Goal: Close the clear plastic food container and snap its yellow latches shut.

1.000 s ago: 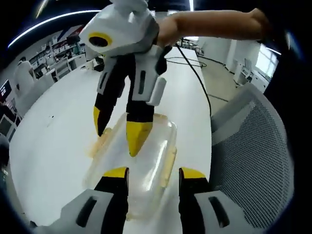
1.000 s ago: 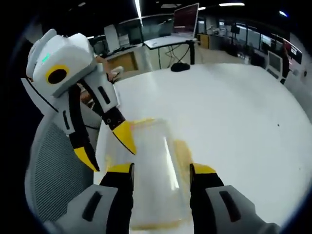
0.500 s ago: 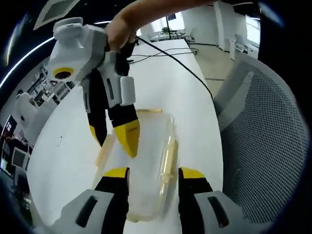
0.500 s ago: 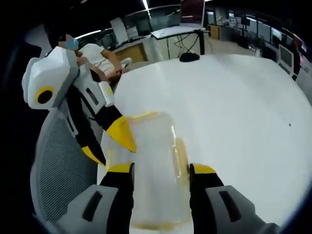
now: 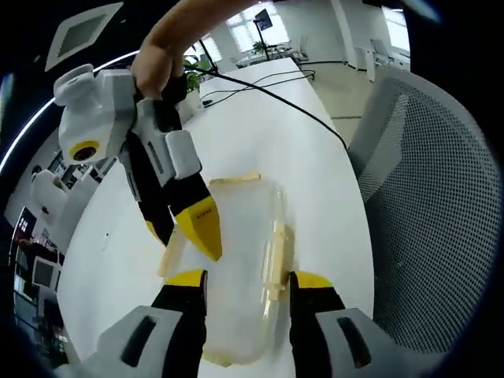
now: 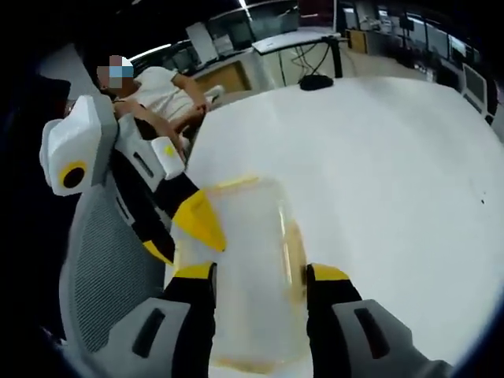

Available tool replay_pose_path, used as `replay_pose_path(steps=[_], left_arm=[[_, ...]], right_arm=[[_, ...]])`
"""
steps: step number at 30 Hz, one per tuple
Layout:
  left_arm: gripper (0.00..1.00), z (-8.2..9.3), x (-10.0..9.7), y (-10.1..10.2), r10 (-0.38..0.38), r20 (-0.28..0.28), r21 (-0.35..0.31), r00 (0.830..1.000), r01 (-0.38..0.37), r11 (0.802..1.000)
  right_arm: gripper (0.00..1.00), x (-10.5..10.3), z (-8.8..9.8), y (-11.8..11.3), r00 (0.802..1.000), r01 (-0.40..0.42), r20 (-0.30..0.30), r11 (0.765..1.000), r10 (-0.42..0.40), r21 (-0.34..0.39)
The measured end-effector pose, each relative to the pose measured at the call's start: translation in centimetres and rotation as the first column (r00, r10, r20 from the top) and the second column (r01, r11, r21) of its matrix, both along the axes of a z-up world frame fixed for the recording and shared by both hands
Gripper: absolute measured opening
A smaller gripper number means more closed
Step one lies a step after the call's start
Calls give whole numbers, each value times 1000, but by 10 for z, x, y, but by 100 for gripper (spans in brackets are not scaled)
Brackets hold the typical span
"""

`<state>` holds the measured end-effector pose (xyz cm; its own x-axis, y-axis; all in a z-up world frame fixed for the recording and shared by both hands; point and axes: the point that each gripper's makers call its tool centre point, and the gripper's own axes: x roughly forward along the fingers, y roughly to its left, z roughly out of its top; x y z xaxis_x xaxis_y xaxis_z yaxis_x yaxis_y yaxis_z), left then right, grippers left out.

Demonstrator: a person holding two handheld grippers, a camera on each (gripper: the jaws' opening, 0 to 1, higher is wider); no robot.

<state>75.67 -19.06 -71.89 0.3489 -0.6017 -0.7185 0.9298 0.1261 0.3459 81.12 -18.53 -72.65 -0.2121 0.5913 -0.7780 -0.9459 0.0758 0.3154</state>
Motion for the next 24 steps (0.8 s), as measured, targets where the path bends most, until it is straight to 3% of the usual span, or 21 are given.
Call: replay_pose_path(steps=[6,9,10,11,14,20,24], left_arm=[[34,-1,1,1,4,-14,-1,1000,-4,1000],[33,-1,2,0,4,-17,2,1000,-4,1000],[30,-1,2,0,3,-15,3,1000,-3,1000],[30,4,6,0,-23,22,1,999,23,1000],[30,2,5,4,-34,-10,40,999,34,999],[31,0,4,1,-26,-50,15,998,27,1000],[32,1,2,0,-18,-43,13,999,19,1000]], right_arm=[[41,-1,-1,1,999,-34,-18,999,34,-34],[37,1,-2,0,999,-15,-48,999,13,-49],[35,-3,-7,-14,997,-27,-73,992,18,-127],[35,-4,-6,-1,996,13,-92,997,-20,-71],[34,-3,-7,-3,996,-12,-84,995,4,-98],[36,-3,-5,-2,996,4,-84,997,-11,-79],[36,-4,-3,0,997,2,-73,998,-7,-68]])
